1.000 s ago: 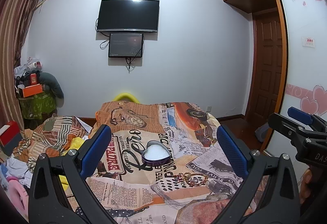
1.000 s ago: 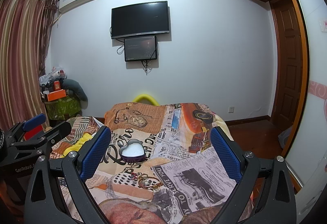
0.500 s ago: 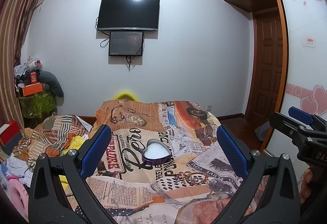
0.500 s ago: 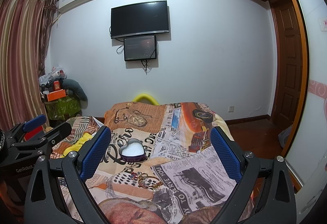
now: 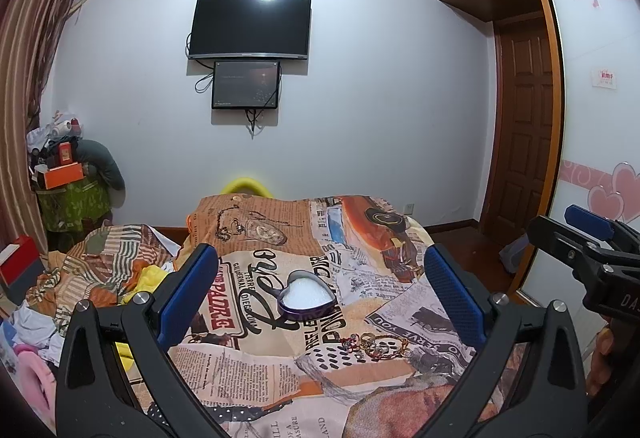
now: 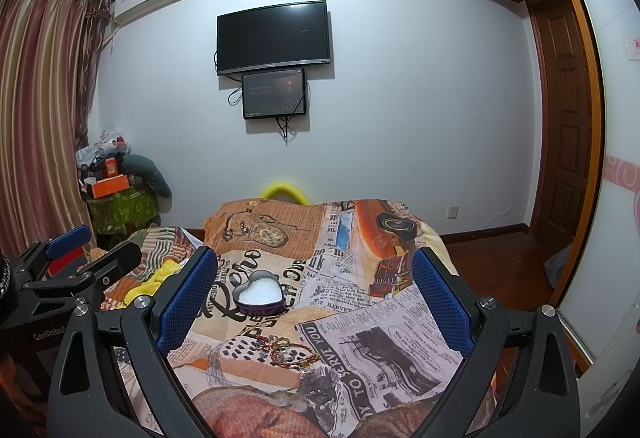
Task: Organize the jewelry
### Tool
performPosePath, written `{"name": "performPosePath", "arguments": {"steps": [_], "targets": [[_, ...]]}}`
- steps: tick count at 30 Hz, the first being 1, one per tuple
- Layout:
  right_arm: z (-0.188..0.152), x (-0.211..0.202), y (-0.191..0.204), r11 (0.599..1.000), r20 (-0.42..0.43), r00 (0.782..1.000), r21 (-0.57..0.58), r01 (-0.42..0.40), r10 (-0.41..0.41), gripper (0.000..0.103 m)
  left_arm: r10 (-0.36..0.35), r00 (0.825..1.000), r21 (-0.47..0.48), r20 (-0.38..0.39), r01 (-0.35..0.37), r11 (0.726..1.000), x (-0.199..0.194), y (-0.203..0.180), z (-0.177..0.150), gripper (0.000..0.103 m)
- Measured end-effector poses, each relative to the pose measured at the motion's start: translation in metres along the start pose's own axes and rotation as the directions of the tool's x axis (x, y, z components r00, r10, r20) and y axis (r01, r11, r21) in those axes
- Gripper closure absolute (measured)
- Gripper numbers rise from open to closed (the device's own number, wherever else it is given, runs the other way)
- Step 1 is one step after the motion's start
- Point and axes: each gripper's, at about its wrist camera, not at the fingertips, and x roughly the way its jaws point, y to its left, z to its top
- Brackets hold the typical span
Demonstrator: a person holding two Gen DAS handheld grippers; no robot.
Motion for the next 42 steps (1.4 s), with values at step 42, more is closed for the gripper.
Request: {"name": "performPosePath", "arguments": {"steps": [42], "targets": [[-0.047, 0.081, -0.031, 0.997, -0.275, 0.960, 0.039, 0.063, -0.050, 0.006, -0.004, 0.947, -0.024, -0.322, -0.004, 1.000, 0.104, 0.018, -0.048, 0.000]]}}
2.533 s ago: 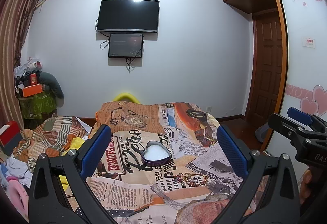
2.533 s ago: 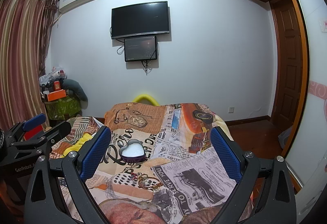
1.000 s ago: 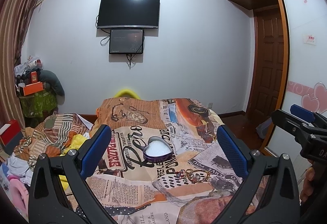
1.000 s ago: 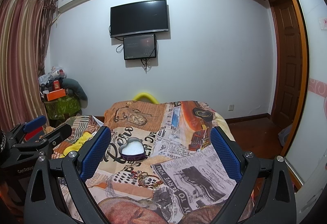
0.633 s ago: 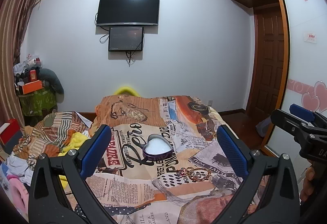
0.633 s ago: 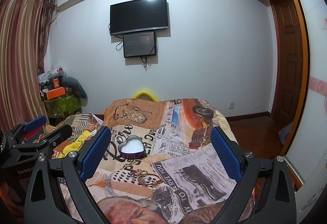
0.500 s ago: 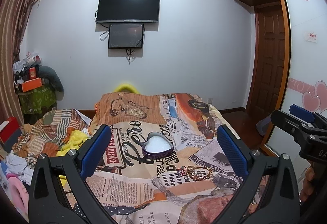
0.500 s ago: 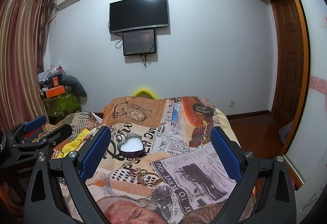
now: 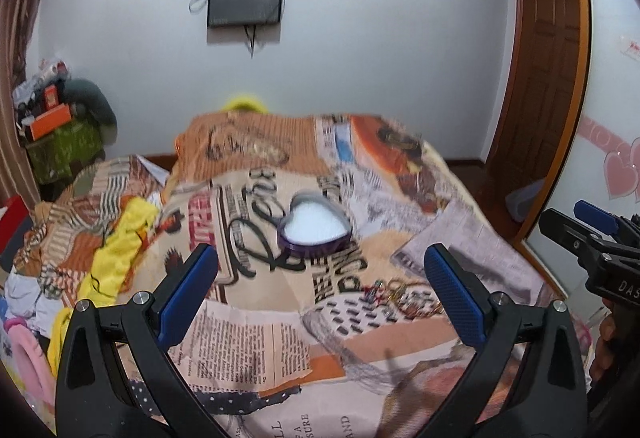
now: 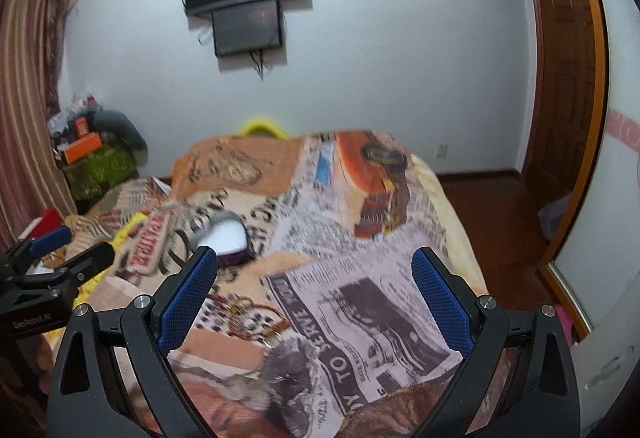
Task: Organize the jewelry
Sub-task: 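Move the right tool down to the jewelry pile and open its fingers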
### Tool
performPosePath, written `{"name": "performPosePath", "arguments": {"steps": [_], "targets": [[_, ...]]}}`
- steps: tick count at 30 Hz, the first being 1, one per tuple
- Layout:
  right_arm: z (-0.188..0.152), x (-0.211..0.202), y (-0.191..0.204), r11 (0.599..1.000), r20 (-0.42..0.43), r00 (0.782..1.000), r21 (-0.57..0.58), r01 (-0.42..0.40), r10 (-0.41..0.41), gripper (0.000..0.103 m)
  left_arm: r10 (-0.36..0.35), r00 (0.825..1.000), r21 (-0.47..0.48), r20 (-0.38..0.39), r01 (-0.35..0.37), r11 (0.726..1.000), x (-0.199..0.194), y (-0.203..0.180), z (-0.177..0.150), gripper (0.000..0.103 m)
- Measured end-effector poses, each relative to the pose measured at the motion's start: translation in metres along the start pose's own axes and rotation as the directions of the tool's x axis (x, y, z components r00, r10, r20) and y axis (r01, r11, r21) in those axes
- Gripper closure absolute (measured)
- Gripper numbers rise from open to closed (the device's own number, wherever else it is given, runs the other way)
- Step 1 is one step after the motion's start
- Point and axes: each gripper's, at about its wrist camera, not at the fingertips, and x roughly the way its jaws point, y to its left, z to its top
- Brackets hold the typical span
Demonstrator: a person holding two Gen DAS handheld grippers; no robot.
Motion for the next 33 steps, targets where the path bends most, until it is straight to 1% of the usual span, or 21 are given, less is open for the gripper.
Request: {"name": "performPosePath", "arguments": {"steps": [3, 6, 11, 13, 15, 16, 18, 19, 21, 22, 24, 25, 27, 30, 33], "targets": [[-0.006, 0.016, -0.005, 1.000, -0.060, 0.998, -0.001, 0.001, -0.002, 0.006, -0.006, 0.998, 0.009, -0.064, 0.007, 1.000, 0.020, 0.001, -0.005, 0.000], [-0.013, 0.030, -0.007, 1.000, -0.113, 0.994, -0.010, -0.009, 0.008, 0.006, 0.002, 0.994, 0.022, -0.111, 0.001, 1.000, 0.034, 0.001, -0.010, 0.000], [-0.019, 0.050, -0.013, 0.998, -0.196, 0.979, 0.006, -0.063, 0.063, 0.006, -0.039, 0.972, 0.009, -0.231, 0.042, 0.999, 0.065, 0.004, -0.018, 0.000], [-0.020, 0.056, -0.013, 0.997, -0.215, 0.973, 0.010, -0.079, 0.080, 0.007, -0.066, 0.959, 0.001, -0.276, 0.069, 0.998, 0.076, 0.002, -0.021, 0.002], [-0.021, 0.060, -0.014, 0.995, -0.229, 0.969, 0.010, -0.096, 0.096, 0.011, -0.084, 0.946, 0.007, -0.315, 0.090, 0.996, 0.085, -0.002, -0.025, 0.010], [-0.021, 0.064, -0.015, 0.994, -0.237, 0.966, 0.008, -0.106, 0.105, 0.012, -0.089, 0.942, 0.009, -0.324, 0.097, 0.995, 0.088, -0.003, -0.026, 0.013], [-0.024, 0.065, -0.013, 0.992, -0.257, 0.959, -0.002, -0.127, 0.123, 0.019, -0.113, 0.930, 0.015, -0.349, 0.126, 0.992, 0.095, -0.009, -0.030, 0.017], [-0.025, 0.068, -0.013, 0.991, -0.264, 0.956, -0.008, -0.136, 0.129, 0.021, -0.124, 0.927, 0.014, -0.354, 0.138, 0.990, 0.096, -0.012, -0.031, 0.018], [-0.027, 0.072, -0.011, 0.988, -0.281, 0.949, -0.020, -0.152, 0.140, 0.029, -0.146, 0.921, 0.018, -0.362, 0.163, 0.986, 0.097, -0.017, -0.032, 0.026], [-0.028, 0.074, -0.010, 0.987, -0.289, 0.946, -0.025, -0.158, 0.144, 0.031, -0.154, 0.918, 0.022, -0.365, 0.173, 0.985, 0.098, -0.020, -0.033, 0.028], [-0.031, 0.077, -0.008, 0.985, -0.309, 0.939, -0.031, -0.171, 0.153, 0.038, -0.168, 0.914, 0.028, -0.370, 0.192, 0.981, 0.098, -0.024, -0.033, 0.038], [-0.033, 0.078, -0.008, 0.984, -0.317, 0.935, -0.033, -0.177, 0.158, 0.040, -0.177, 0.910, 0.032, -0.376, 0.204, 0.978, 0.098, -0.027, -0.034, 0.041], [-0.035, 0.079, -0.008, 0.982, -0.330, 0.930, -0.034, -0.185, 0.164, 0.045, -0.189, 0.903, 0.043, -0.385, 0.222, 0.974, 0.099, -0.031, -0.035, 0.052], [-0.039, 0.080, -0.009, 0.979, -0.349, 0.919, -0.025, -0.204, 0.183, 0.050, -0.203, 0.898, 0.058, -0.391, 0.244, 0.968, 0.100, -0.036, -0.036, 0.063], [-0.041, 0.080, -0.008, 0.974, -0.364, 0.908, -0.014, -0.228, 0.207, 0.054, -0.232, 0.884, 0.058, -0.405, 0.279, 0.959, 0.102, -0.040, -0.037, 0.072]]}}
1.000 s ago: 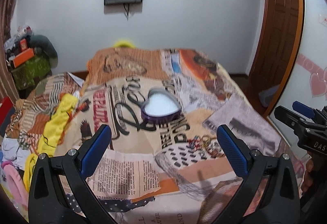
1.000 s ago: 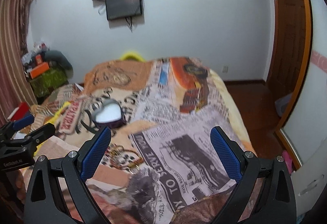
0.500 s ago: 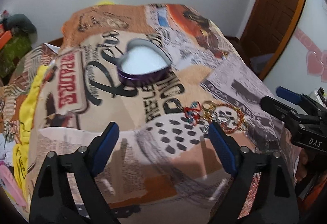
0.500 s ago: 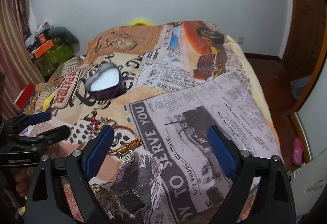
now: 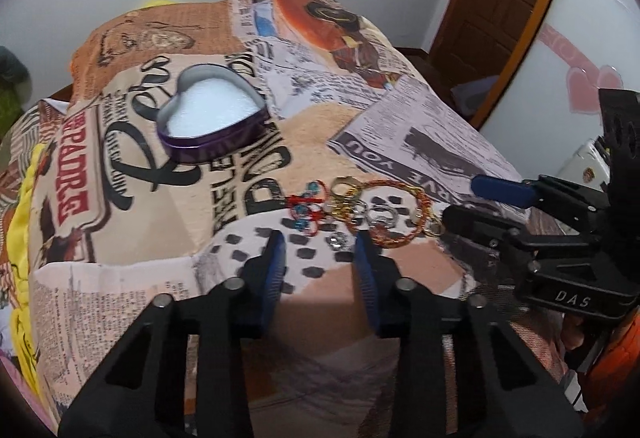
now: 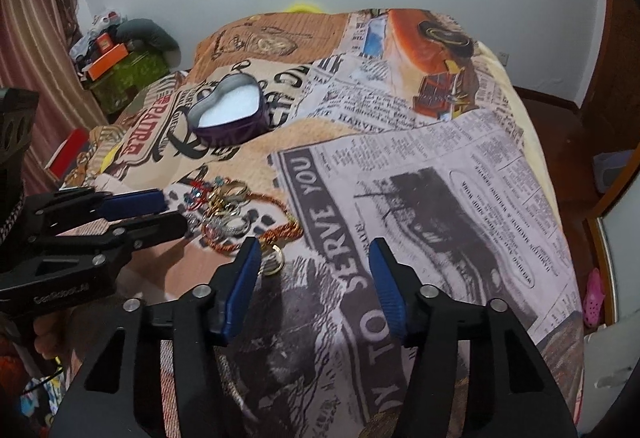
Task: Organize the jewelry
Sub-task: 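Move the right tool down to the jewelry pile and open its fingers, then grasp a gold ring with the right gripper and lift it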
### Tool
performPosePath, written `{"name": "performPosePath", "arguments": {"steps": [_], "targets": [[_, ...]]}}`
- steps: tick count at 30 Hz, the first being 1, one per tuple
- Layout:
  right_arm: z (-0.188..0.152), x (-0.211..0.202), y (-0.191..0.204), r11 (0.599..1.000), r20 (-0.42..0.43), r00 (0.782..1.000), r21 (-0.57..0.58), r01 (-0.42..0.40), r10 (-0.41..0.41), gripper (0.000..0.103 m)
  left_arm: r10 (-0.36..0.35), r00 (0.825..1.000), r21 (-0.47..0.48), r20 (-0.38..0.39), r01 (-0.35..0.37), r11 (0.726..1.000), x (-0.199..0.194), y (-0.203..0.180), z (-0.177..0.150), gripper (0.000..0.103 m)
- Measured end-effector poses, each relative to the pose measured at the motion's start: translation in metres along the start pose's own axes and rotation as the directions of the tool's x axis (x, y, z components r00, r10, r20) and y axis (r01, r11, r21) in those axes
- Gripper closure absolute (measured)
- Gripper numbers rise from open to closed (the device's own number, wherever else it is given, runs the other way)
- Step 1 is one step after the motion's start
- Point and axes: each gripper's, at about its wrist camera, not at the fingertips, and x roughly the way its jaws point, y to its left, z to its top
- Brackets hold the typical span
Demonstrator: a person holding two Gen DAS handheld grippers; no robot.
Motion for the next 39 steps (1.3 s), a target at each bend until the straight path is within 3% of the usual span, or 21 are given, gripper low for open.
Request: {"name": "performPosePath", "arguments": {"steps": [10, 14, 21, 39], "targets": [[-0.001, 0.010, 0.014, 0.997, -0.036, 0.997, -0.045, -0.069, 0.068, 0.065, 0.000, 1.000, 0.037, -0.008, 0.000, 0.999, 0.012, -0.008, 0.002, 0.082], [0.000, 0.016, 0.018, 0.995, -0.046, 0.997, -0.065, -0.071, 0.068, 0.069, -0.016, 1.000, 0.029, -0.005, 0.016, 0.999, 0.014, -0.006, 0.002, 0.094], [0.000, 0.022, 0.022, 0.992, -0.054, 0.994, -0.078, -0.103, 0.099, 0.085, -0.041, 0.999, 0.013, 0.006, 0.041, 0.999, 0.011, -0.003, 0.000, 0.094], [0.002, -0.009, 0.029, 0.996, -0.006, 0.997, -0.047, -0.078, 0.078, 0.085, -0.010, 0.996, -0.027, 0.092, 0.013, 1.000, -0.028, 0.000, -0.004, 0.094]]}}
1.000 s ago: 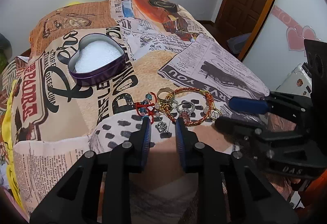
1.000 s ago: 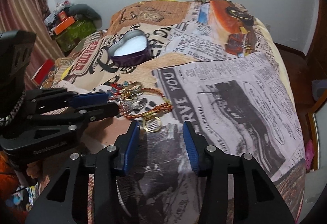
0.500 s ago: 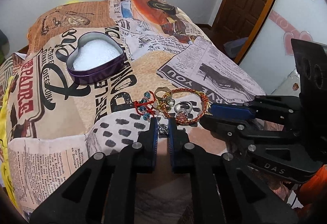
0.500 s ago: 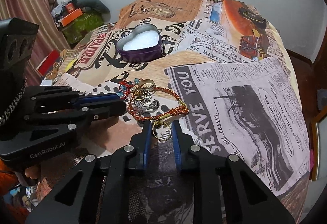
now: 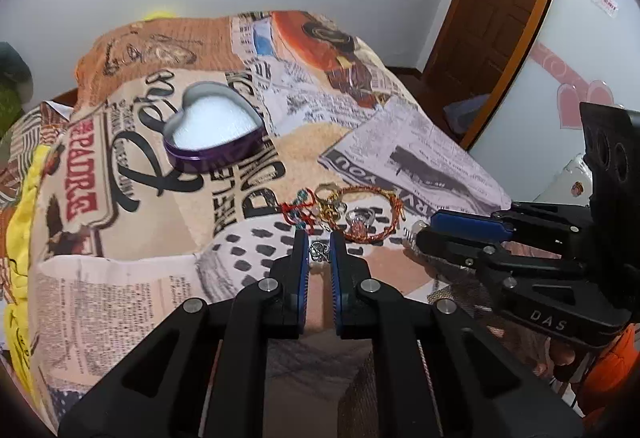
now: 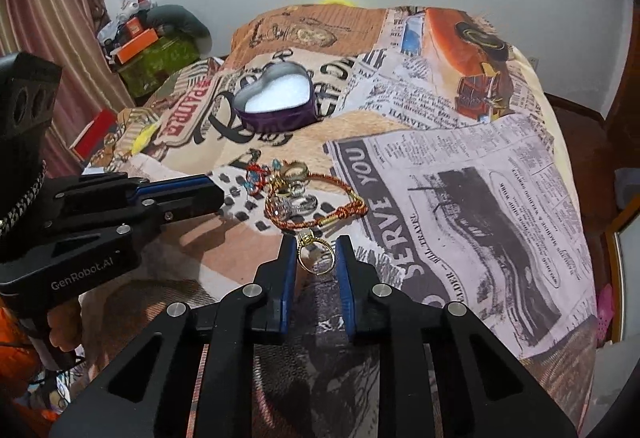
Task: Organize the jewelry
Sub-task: 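Grasp a gold ring with the right gripper and lift it, then lower the gold ring into the heart tin and open the right gripper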
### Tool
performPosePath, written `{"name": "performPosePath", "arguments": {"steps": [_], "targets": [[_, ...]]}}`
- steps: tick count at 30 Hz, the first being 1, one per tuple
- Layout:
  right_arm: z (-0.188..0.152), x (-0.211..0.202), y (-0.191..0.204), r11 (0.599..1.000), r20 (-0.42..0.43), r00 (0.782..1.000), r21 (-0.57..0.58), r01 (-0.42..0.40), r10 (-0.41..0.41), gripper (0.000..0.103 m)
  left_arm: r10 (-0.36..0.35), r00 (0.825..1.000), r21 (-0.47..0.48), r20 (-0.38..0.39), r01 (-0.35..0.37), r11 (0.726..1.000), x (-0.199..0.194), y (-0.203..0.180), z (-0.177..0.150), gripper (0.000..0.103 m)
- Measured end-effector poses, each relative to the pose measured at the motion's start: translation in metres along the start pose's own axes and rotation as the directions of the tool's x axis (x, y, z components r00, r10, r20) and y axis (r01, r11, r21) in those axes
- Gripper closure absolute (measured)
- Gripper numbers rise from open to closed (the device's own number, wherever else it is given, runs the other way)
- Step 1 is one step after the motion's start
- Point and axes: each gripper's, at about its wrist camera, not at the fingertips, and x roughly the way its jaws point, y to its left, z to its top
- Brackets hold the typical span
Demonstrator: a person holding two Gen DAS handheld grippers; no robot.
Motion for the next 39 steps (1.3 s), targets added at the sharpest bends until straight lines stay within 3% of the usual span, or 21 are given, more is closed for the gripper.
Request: {"name": "performPosePath", "arguments": {"steps": [12, 21, 28, 39], "targets": [[0.033, -0.026, 0.022, 0.999, 0.137, 0.989, -0.015, 0.052, -0.050, 0.085, 0.056, 0.991, -0.027, 0.124, -0.053, 0.998, -0.041, 0.018, 0.016, 0.094], [0.062, -0.032, 0.034, 0.997, 0.232, 0.971, -0.035, 0.061, -0.051, 0.085, 0.120, 0.970, -0.040, 0.213, -0.115, 0.993, -0.060, 0.040, 0.039, 0.094], [0.084, -0.021, 0.042, 0.996, 0.260, 0.965, -0.061, 0.059, -0.041, 0.085, 0.148, 0.962, -0.059, 0.230, -0.138, 0.989, -0.055, 0.058, 0.054, 0.094], [0.117, 0.009, 0.047, 0.992, 0.253, 0.967, -0.110, 0.062, -0.032, 0.085, 0.150, 0.968, -0.059, 0.199, -0.141, 0.988, -0.025, 0.079, 0.075, 0.094]]}}
